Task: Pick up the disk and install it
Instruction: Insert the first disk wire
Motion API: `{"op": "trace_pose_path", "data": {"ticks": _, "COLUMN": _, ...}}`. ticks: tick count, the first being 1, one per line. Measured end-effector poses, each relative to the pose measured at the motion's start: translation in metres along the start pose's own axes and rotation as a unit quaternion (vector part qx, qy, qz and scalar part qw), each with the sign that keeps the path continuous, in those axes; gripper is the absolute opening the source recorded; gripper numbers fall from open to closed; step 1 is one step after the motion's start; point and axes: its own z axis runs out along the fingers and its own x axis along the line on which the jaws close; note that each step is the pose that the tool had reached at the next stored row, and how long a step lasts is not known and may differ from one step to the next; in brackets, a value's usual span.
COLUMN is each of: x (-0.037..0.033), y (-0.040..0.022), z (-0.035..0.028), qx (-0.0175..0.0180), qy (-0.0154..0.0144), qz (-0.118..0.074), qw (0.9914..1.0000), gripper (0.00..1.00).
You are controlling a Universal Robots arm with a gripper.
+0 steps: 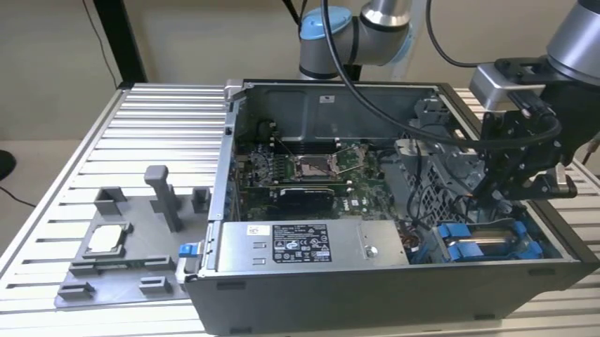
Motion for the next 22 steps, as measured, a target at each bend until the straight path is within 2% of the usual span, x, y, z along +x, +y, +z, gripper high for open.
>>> {"op": "trace_pose_path", "data": {"ticks": 5, "x": -0.0027, "y": 0.0001, "z": -0.0005, "qx": -0.0002, "qy": 0.0008, "qz": 0.000, "qw": 1.00000, "gripper": 0.00}}
{"op": "trace_pose_path", "data": {"ticks": 7, "x": -0.0038, "y": -0.0001, "z": -0.0011, "qx": -0.0018, "qy": 0.0032, "qz": 0.000, "qw": 0.99999, "gripper": 0.00}}
{"op": "trace_pose_path", "data": {"ticks": 8, "x": -0.0038, "y": -0.0004, "z": -0.0012, "qx": -0.0039, "qy": 0.0056, "qz": 0.000, "qw": 0.99998, "gripper": 0.00}}
{"op": "trace_pose_path", "data": {"ticks": 10, "x": -0.0038, "y": -0.0008, "z": -0.0013, "qx": -0.0090, "qy": 0.0142, "qz": 0.000, "qw": 0.99986, "gripper": 0.00}}
{"op": "trace_pose_path", "data": {"ticks": 12, "x": -0.0038, "y": -0.0010, "z": -0.0012, "qx": -0.0115, "qy": 0.0214, "qz": 0.001, "qw": 0.99970, "gripper": 0.00}}
{"op": "trace_pose_path", "data": {"ticks": 22, "x": -0.0040, "y": -0.0012, "z": -0.0012, "qx": -0.0116, "qy": 0.0218, "qz": 0.001, "qw": 0.99969, "gripper": 0.00}}
